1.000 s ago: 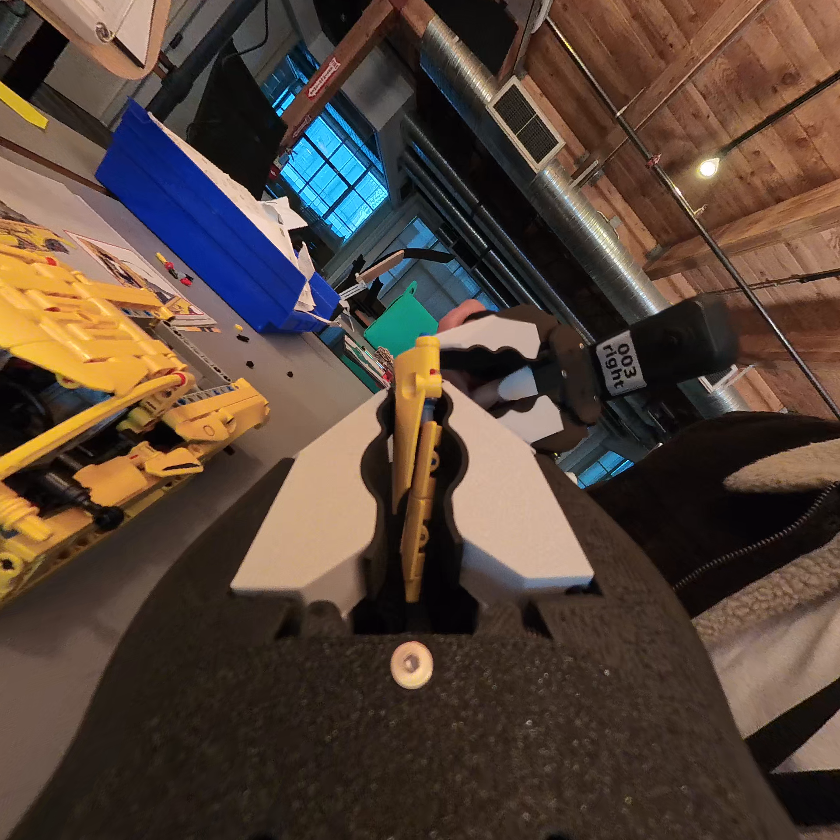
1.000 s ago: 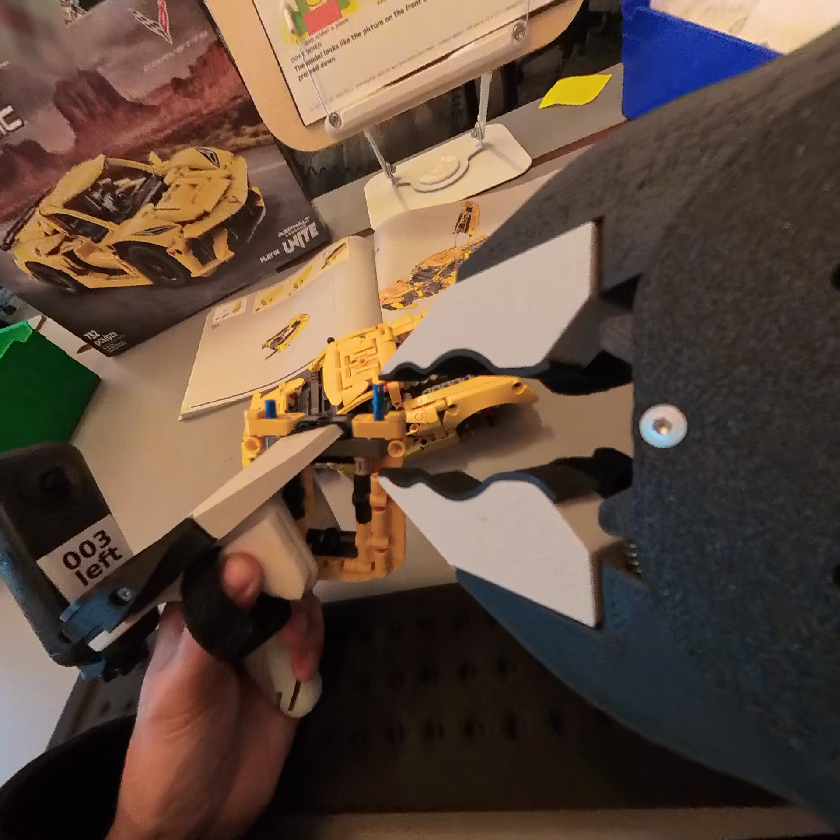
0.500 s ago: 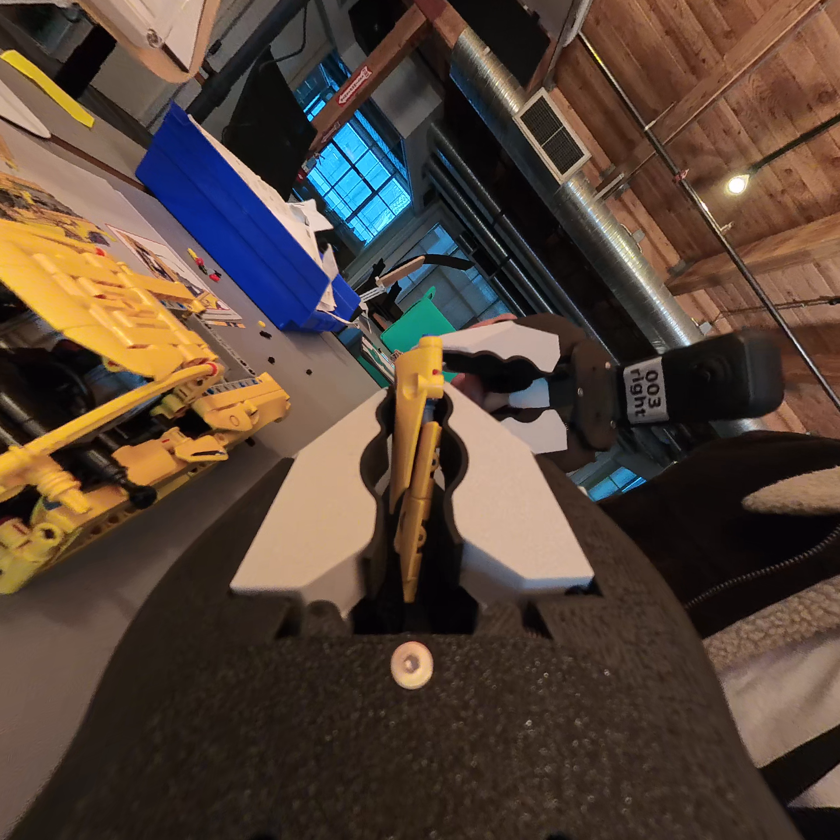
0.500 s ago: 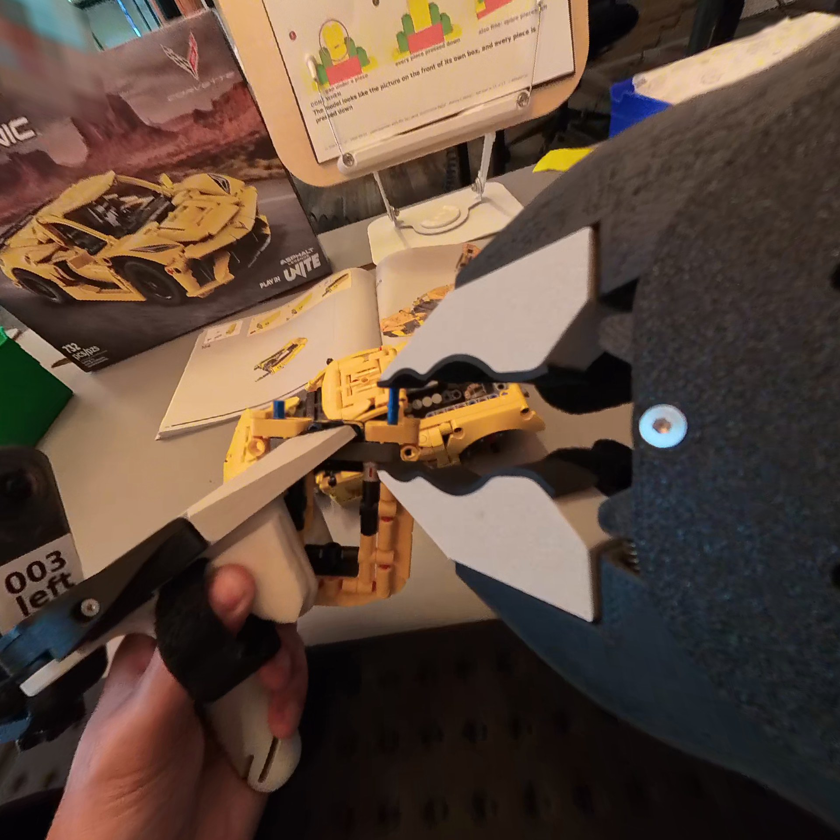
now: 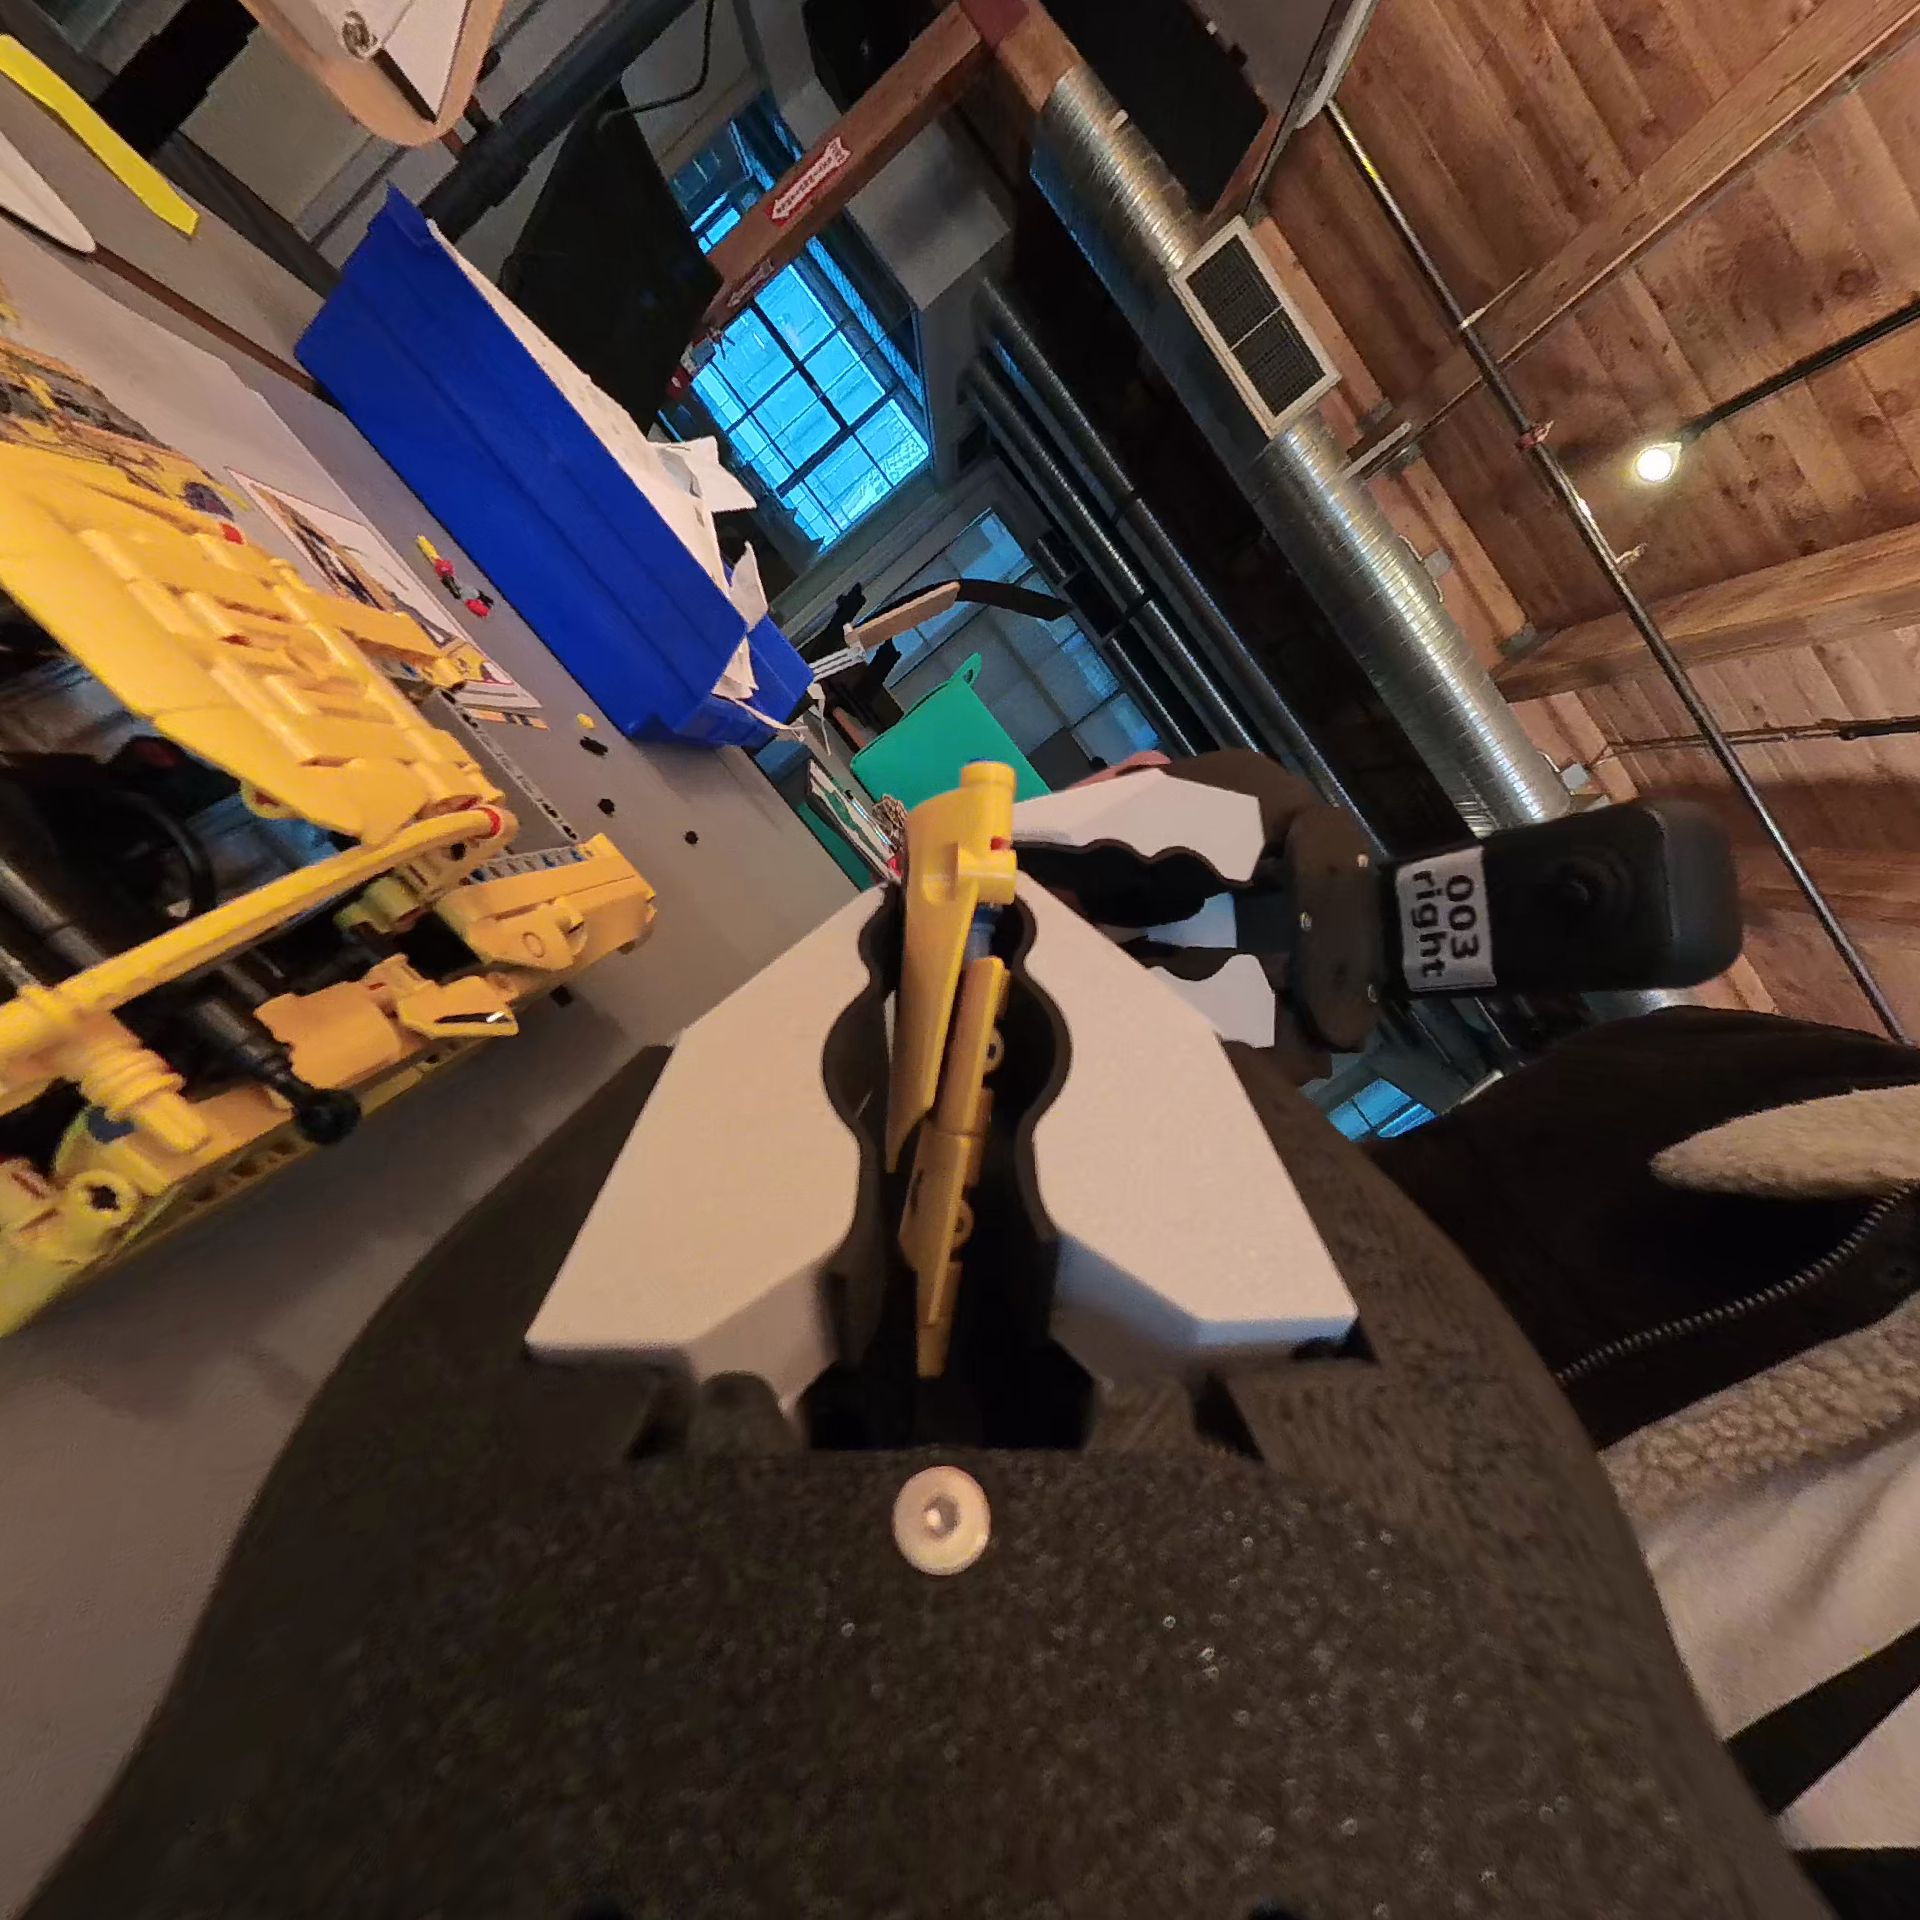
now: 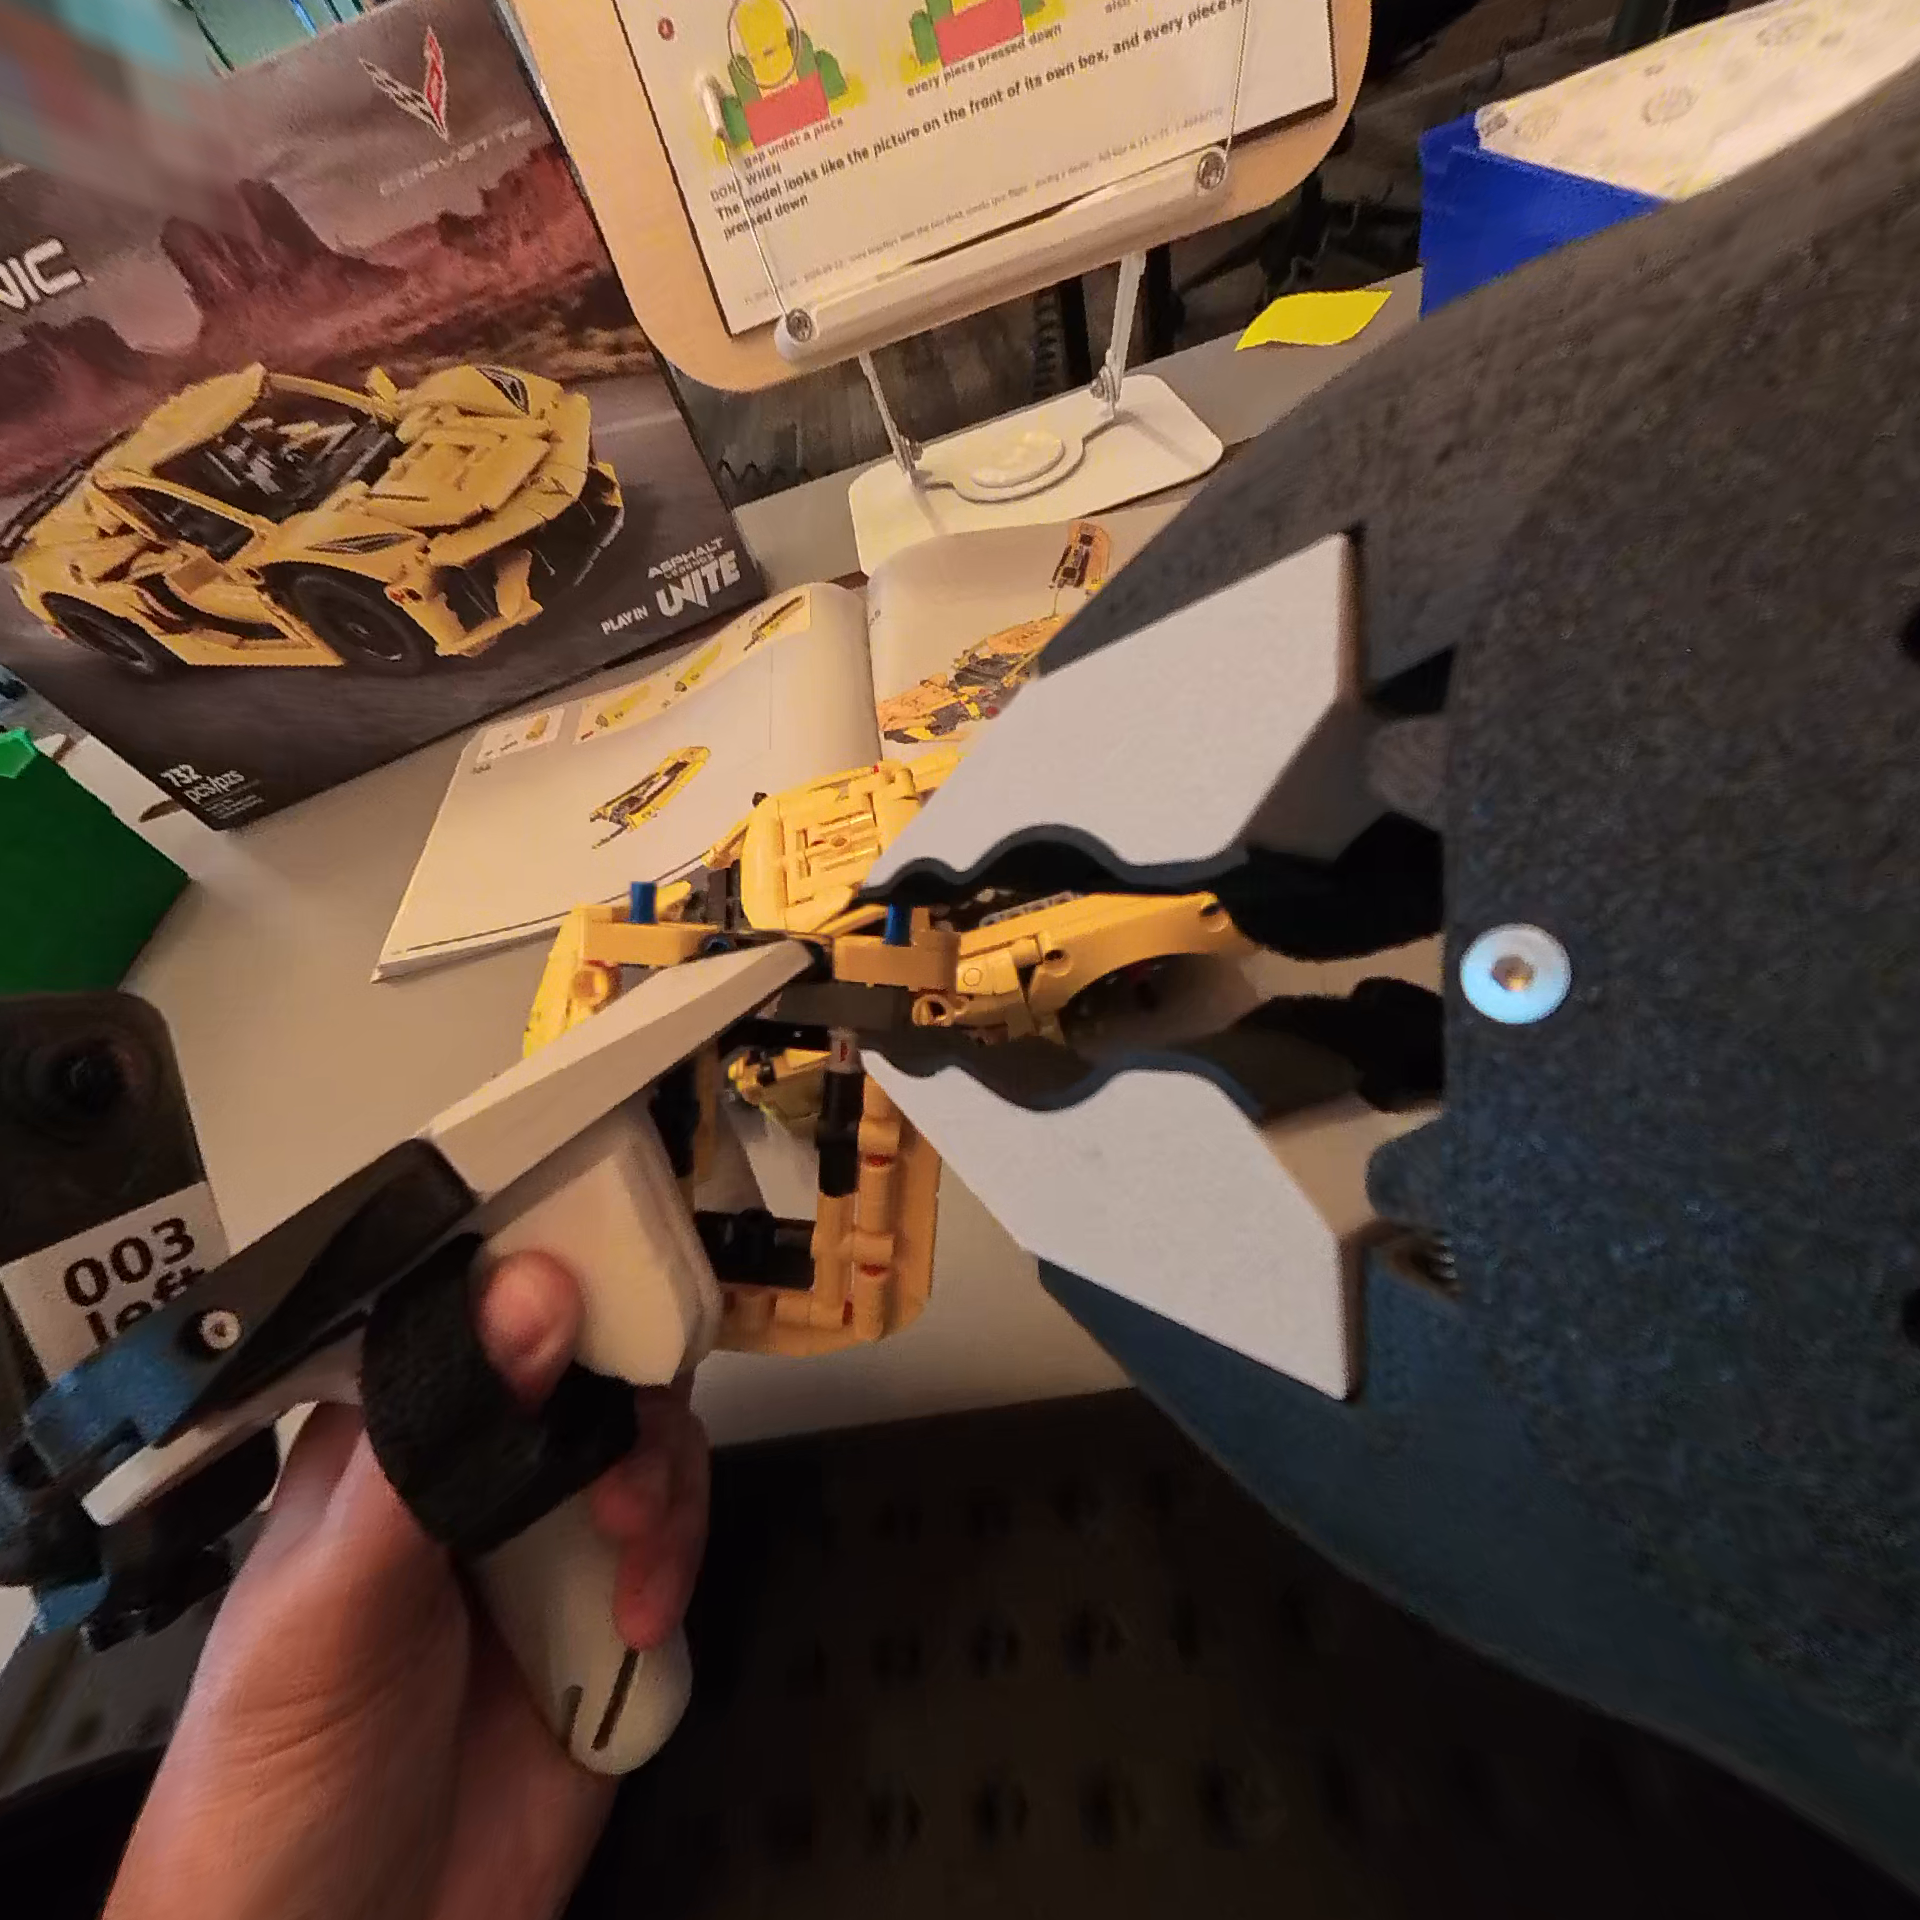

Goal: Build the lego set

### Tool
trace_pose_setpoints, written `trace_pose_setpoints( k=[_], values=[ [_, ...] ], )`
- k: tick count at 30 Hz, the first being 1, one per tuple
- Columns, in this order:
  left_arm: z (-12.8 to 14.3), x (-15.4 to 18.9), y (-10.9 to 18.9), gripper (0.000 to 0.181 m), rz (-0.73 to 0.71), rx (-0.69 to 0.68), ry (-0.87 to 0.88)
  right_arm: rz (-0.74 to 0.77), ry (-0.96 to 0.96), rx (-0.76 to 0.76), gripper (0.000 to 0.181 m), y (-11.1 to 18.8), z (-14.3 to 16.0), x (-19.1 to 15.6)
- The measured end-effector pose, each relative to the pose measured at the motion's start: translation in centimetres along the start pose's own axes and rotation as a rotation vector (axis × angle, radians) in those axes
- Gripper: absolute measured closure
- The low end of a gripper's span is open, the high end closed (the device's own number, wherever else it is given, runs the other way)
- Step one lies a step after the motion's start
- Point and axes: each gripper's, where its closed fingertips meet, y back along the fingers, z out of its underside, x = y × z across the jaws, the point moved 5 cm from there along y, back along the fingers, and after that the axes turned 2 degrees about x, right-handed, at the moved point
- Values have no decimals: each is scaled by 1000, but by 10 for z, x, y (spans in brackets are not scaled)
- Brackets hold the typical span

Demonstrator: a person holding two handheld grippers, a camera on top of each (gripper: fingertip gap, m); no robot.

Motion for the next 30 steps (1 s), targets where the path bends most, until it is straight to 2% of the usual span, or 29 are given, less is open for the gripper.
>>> trace_pose_setpoints(
  k=[4, 7, 11, 13, 16, 19, 27, 28, 30],
  values=[
    [-2, 2, 1, 166, 3, 17, -25, -19, -47, 50, 157, 0, -3, 4],
    [-2, 10, 0, 166, 67, 3, -57, -118, -237, 192, 158, 16, -11, 13],
    [-6, 17, 1, 166, 98, 45, -117, -146, -336, 287, 134, 26, -10, 21],
    [-11, 26, 3, 166, 146, 113, -235, -180, -445, 380, 140, 23, -5, 21],
    [-4, 46, 0, 166, 217, 118, -424, -421, -664, 457, 141, 16, -5, 13],
    [-4, 57, 2, 166, 237, 164, -567, -545, -692, 546, 169, 26, -12, 11],
    [-1, 62, 0, 165, 275, 127, -586, -457, -559, 549, 167, 32, -19, 7],
    [-1, 61, -1, 163, 252, 123, -595, -447, -559, 530, 167, 33, -17, 10],
    [-4, 52, -1, 143, 160, 104, -601, -314, -510, 497, 167, 39, -9, 17]
  ],
)
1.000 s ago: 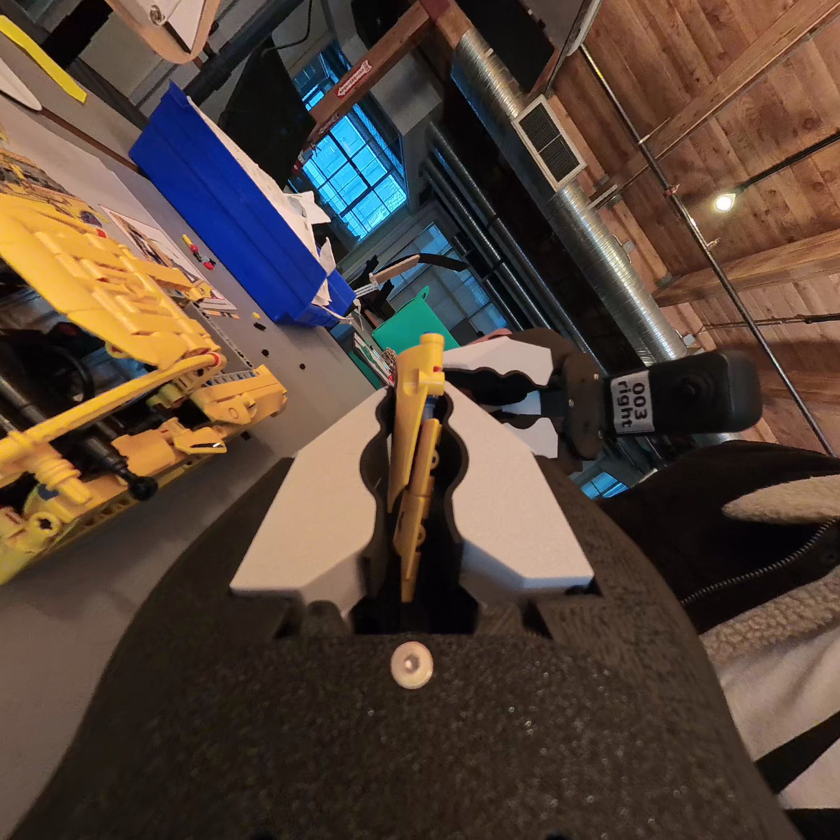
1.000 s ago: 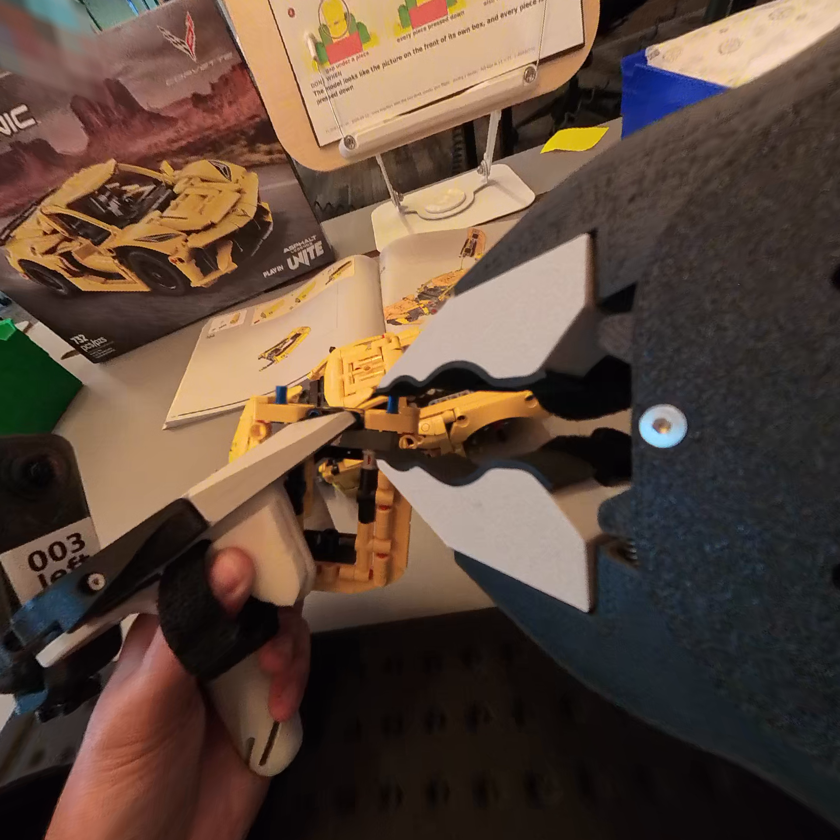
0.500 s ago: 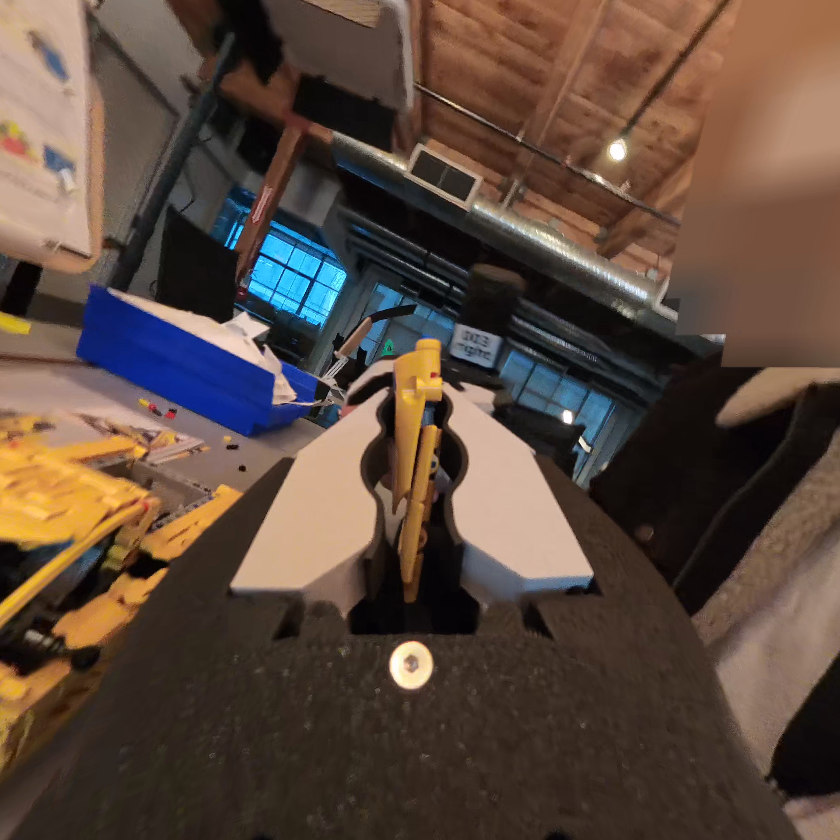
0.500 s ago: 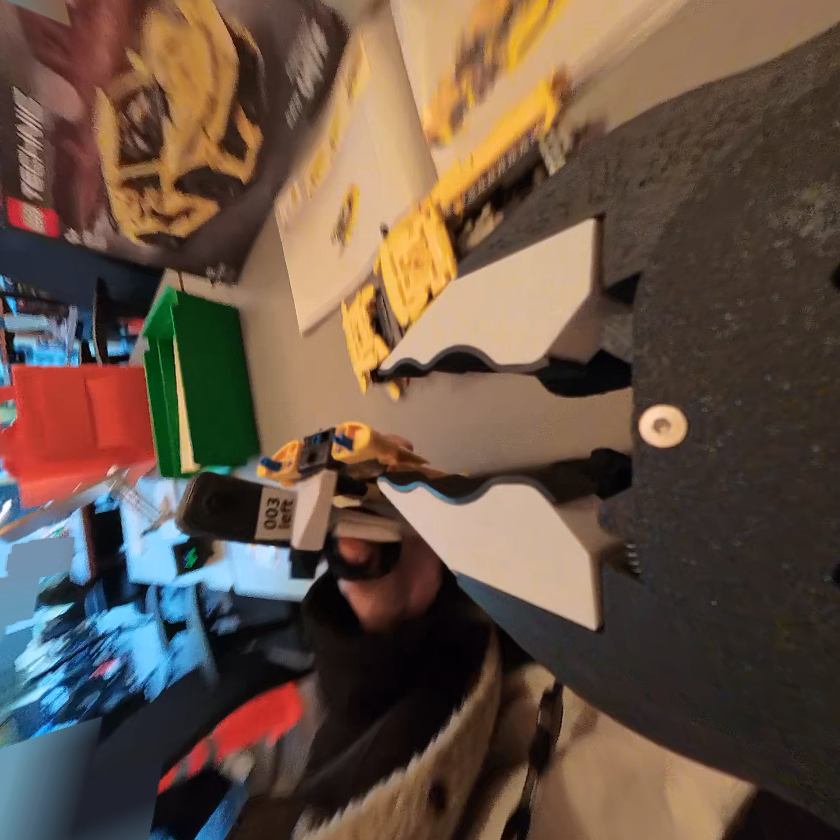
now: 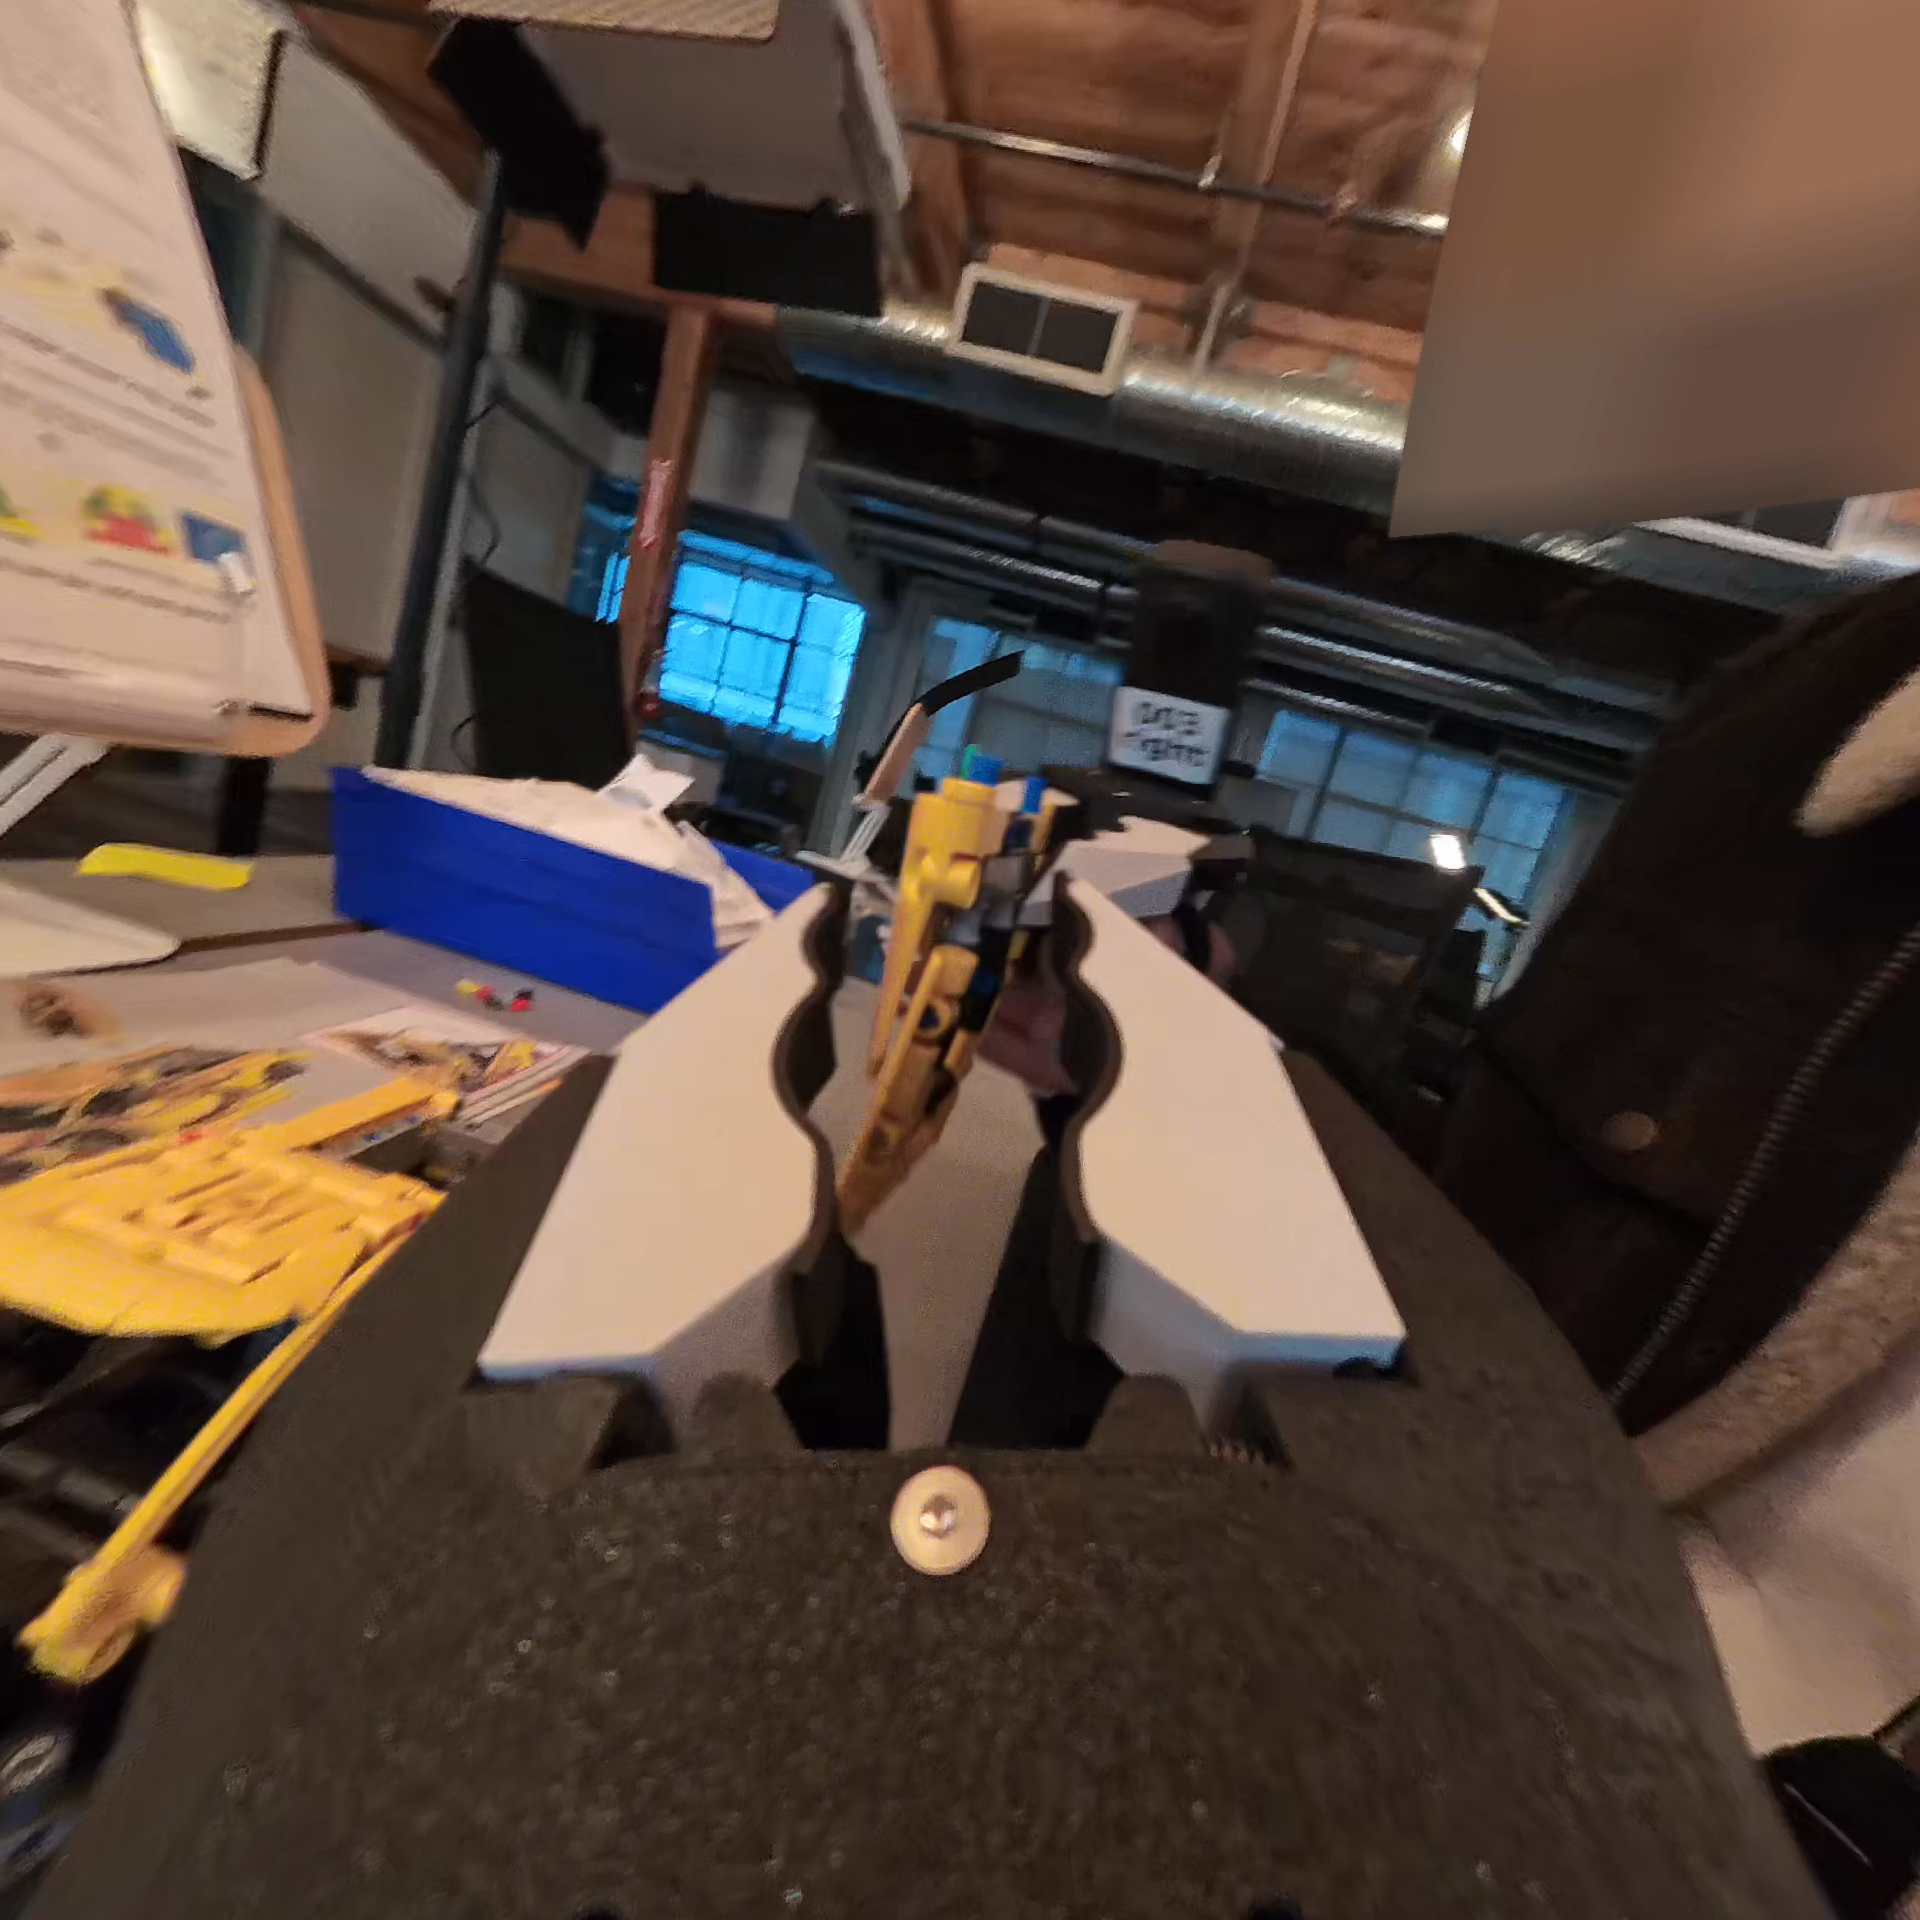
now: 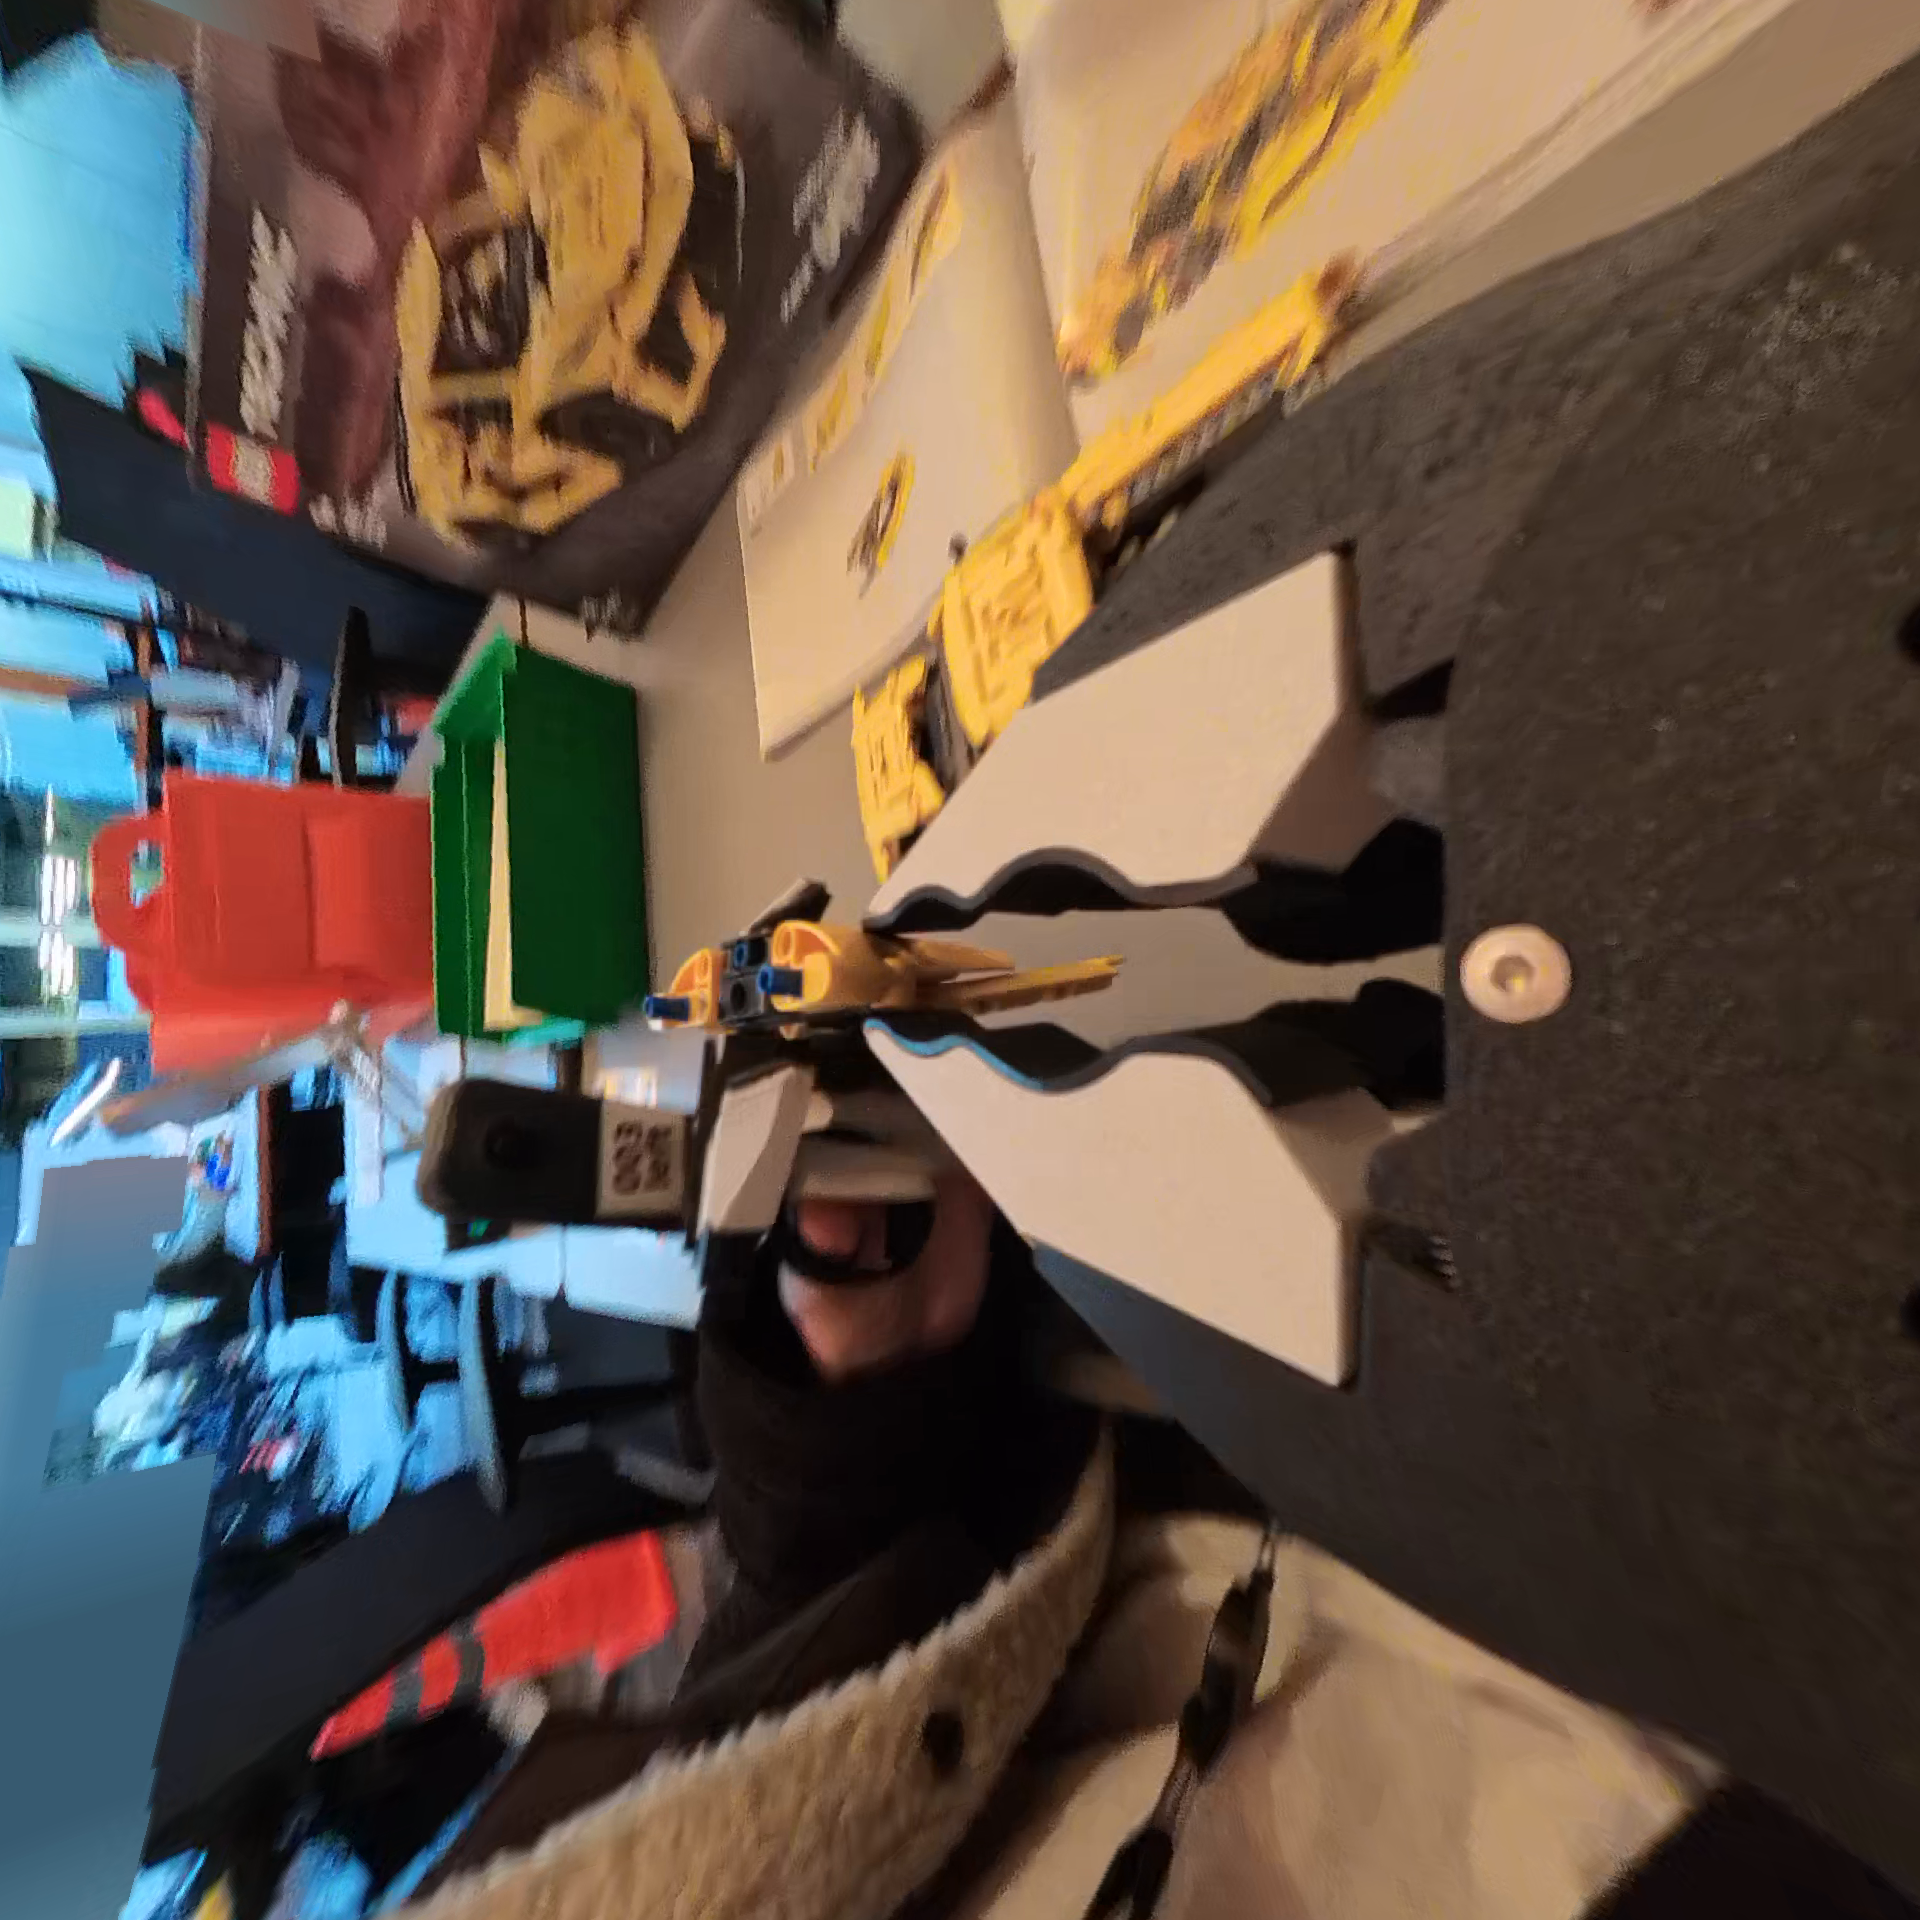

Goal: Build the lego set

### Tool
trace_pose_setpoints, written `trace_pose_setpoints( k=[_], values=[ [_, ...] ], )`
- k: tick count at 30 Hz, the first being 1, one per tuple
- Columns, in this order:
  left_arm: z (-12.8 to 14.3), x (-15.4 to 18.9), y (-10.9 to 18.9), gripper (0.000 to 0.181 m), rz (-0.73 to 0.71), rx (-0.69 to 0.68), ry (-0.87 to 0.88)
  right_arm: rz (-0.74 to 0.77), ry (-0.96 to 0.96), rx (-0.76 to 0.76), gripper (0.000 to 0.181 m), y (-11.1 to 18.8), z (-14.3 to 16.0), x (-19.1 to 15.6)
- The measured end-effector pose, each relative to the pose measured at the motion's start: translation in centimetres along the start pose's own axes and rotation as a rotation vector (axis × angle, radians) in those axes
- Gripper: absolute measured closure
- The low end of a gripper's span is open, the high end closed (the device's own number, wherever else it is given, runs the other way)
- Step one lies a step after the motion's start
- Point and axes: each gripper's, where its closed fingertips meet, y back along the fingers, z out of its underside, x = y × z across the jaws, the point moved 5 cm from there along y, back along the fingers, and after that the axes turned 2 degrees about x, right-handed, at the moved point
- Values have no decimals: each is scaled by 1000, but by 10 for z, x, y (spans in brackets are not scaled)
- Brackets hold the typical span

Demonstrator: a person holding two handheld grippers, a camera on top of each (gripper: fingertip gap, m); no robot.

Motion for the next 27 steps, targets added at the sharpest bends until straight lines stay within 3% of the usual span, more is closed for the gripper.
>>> trace_pose_setpoints(
  k=[3, 7, 12, 14, 20, 27],
  values=[
    [-1, -11, 7, 134, -76, -32, -4, 224, 195, -106, 168, 30, 7, 6],
    [-11, -27, 25, 134, -197, -23, -41, 573, 640, -624, 167, 76, 61, 33],
    [-21, -39, 40, 134, -278, -1, -47, 688, 869, -902, 167, 98, 118, 63],
    [-22, -44, 44, 134, -321, -14, -65, 669, 834, -959, 167, 98, 139, 72],
    [-29, -52, 57, 134, -424, -65, -166, 714, 735, -919, 162, 94, 152, 82],
    [-33, -64, 62, 134, -457, -111, -114, 686, 471, -869, 154, 96, 160, 77]
  ],
)
